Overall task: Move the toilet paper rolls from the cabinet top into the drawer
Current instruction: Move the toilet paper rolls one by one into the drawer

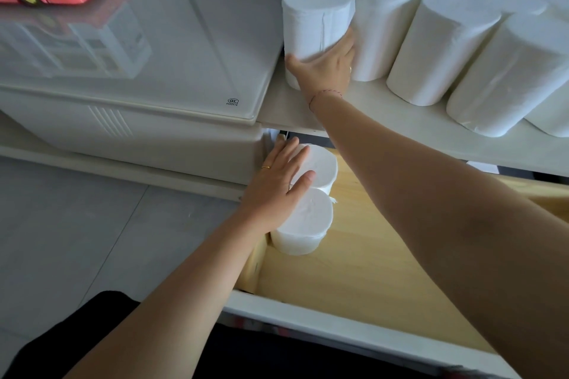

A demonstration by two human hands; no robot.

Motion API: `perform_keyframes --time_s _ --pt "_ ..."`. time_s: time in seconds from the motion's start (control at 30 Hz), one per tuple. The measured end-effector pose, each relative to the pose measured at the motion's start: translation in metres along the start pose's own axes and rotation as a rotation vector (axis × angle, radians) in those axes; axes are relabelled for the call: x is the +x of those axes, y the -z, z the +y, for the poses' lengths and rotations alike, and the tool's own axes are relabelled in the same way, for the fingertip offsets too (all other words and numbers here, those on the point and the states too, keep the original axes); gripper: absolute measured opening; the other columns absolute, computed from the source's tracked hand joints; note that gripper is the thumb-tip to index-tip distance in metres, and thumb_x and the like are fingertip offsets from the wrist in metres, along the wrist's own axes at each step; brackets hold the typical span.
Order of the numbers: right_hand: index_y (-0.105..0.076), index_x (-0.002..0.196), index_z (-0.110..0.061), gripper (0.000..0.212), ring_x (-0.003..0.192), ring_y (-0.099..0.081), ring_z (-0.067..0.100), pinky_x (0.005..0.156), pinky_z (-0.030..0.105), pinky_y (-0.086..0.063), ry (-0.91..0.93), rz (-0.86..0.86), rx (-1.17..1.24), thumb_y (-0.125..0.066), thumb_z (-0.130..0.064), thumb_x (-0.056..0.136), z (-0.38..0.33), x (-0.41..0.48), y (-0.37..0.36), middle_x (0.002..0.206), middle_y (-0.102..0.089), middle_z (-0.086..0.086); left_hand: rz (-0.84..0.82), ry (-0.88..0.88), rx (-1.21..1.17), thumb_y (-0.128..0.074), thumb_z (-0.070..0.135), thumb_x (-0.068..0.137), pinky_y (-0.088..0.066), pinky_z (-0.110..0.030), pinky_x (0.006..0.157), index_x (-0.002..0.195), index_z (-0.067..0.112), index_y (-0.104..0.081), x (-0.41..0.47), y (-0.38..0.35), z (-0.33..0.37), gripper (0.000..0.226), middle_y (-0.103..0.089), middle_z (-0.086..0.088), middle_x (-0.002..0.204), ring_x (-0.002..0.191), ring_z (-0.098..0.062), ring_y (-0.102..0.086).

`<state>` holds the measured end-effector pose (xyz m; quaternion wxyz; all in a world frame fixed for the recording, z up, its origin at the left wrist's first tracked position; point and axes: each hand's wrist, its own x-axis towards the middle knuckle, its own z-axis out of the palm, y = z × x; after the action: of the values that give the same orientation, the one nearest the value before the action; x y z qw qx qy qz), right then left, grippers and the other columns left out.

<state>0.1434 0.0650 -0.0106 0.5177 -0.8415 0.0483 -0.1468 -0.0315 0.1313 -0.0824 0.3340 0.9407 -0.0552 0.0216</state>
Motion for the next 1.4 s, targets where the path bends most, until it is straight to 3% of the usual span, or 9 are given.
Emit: perform_keyframes --time_s 0.27,0.37,0.57,0.8,0.9,1.03,1.23,1.33,1.4 --pt "-0.029 0.133 -0.009 0.092 0.12 -0.045 0.021 0.099 0.034 -0.042 0.149 -0.165 0.058 -0.08 -0.04 0.063 0.021 -0.032 0.053 0.13 -0.043 0.005 -0.027 -0.01 0.068 -0.03 0.046 0.098 0.003 -0.015 0.109 0.149 0.029 -0.02 0.002 0.001 -0.001 0.054 -0.003 0.016 0.157 0.142 0.0 0.009" --pt "-0.027 0.135 -0.011 0.095 0.115 -0.041 0.01 0.093 0.021 -0.037 0.189 -0.241 0.095 -0.084 -0.036 0.064 0.032 -0.054 0.088 0.126 -0.042 -0.004 -0.023 -0.015 0.083 -0.028 0.047 0.098 0.002 -0.017 0.109 0.149 0.028 -0.02 0.002 0.001 -0.001 0.055 -0.003 0.014 0.157 0.142 -0.001 0.008" --pt "-0.022 0.137 -0.02 0.099 0.126 -0.044 0.01 0.105 0.031 -0.041 0.194 -0.416 0.097 -0.087 -0.033 0.063 0.056 -0.092 0.156 0.135 -0.043 -0.006 -0.021 0.01 0.04 -0.031 0.047 0.097 0.003 -0.015 0.108 0.149 0.028 -0.021 0.002 0.001 0.0 0.056 -0.005 0.014 0.157 0.142 0.001 0.007" --pt "-0.018 0.13 -0.04 0.1 0.112 -0.043 -0.017 0.085 -0.003 -0.036 0.155 -0.542 0.029 -0.085 -0.041 0.057 0.098 -0.122 0.187 0.124 -0.041 -0.03 -0.034 0.029 0.034 -0.032 0.047 0.097 0.004 -0.015 0.107 0.149 0.029 -0.021 0.002 0.002 0.003 0.056 -0.004 0.015 0.157 0.141 0.001 0.008" --pt "-0.019 0.131 -0.04 0.099 0.105 -0.048 -0.005 0.078 -0.003 -0.038 0.102 -0.584 -0.057 -0.086 -0.037 0.058 0.126 -0.125 0.182 0.117 -0.043 -0.033 -0.029 0.028 0.044 -0.034 0.046 0.098 0.006 -0.014 0.106 0.148 0.028 -0.022 0.002 0.002 0.003 0.055 -0.006 0.014 0.157 0.142 0.0 0.007" --pt "-0.018 0.14 -0.036 0.106 0.112 -0.047 0.009 0.086 0.019 -0.038 0.05 -0.617 -0.126 -0.086 -0.037 0.058 0.154 -0.124 0.165 0.121 -0.046 -0.015 -0.014 -0.002 0.059 -0.034 0.043 0.098 0.004 -0.018 0.11 0.148 0.025 -0.023 0.002 0.001 0.003 0.054 -0.008 0.011 0.158 0.144 -0.005 0.005" --pt "-0.018 0.138 -0.033 0.107 0.11 -0.045 0.01 0.073 0.004 -0.033 -0.039 -0.591 -0.102 -0.087 -0.034 0.057 0.18 -0.129 0.15 0.121 -0.043 -0.011 -0.003 -0.014 0.069 -0.033 0.042 0.099 0.002 -0.017 0.109 0.148 0.024 -0.023 0.002 0.0 0.002 0.054 -0.009 0.009 0.158 0.144 -0.006 0.003" --pt "-0.011 0.14 -0.038 0.114 0.113 -0.043 0.008 0.079 0.005 -0.035 -0.07 -0.614 -0.087 -0.087 -0.036 0.055 0.185 -0.128 0.151 0.124 -0.041 -0.013 -0.006 -0.018 0.062 -0.033 0.042 0.099 0.001 -0.018 0.111 0.148 0.024 -0.023 0.002 0.0 0.001 0.053 -0.009 0.01 0.158 0.144 -0.006 0.003" --pt "-0.003 0.144 -0.036 0.122 0.12 -0.041 0.01 0.092 0.014 -0.038 -0.084 -0.659 -0.095 -0.088 -0.031 0.057 0.188 -0.128 0.155 0.128 -0.04 -0.012 -0.009 -0.019 0.065 -0.032 0.042 0.099 -0.001 -0.021 0.113 0.148 0.025 -0.023 0.002 0.001 0.0 0.053 -0.009 0.01 0.158 0.144 -0.006 0.003"
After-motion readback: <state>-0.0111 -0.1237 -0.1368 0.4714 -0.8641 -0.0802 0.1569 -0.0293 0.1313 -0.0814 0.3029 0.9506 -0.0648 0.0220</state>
